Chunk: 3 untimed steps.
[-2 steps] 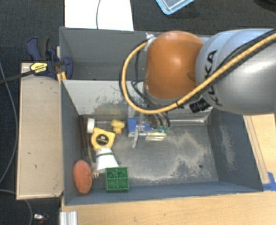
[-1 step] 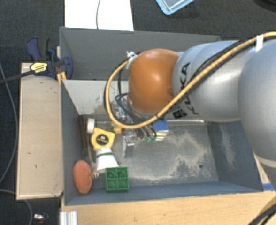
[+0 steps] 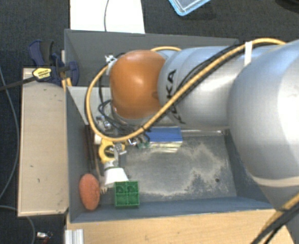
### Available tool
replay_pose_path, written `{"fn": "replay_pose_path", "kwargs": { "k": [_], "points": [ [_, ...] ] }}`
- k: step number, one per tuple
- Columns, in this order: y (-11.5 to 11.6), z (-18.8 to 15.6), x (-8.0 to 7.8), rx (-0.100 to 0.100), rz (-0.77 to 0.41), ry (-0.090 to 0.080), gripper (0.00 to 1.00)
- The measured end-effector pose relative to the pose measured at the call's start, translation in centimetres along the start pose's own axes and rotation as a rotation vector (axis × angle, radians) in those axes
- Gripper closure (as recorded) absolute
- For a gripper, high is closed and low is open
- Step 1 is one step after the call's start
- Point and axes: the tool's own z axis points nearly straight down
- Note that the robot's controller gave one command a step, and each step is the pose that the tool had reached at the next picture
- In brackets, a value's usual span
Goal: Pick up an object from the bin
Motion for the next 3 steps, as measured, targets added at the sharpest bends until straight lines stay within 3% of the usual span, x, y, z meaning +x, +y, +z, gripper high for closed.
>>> {"fn": "replay_pose_path", "kwargs": {
  "k": [1,2,3],
  "points": [
    [1.0,-0.6,0.0,-0.002,-0.373,0.004,0.00],
    [1.0,5.9,-2.8,0.000,-0.468,-0.003,0.00],
    [1.8,5.7,-2.0,0.009,-0.955,-0.033,1.00]
  ]
}}
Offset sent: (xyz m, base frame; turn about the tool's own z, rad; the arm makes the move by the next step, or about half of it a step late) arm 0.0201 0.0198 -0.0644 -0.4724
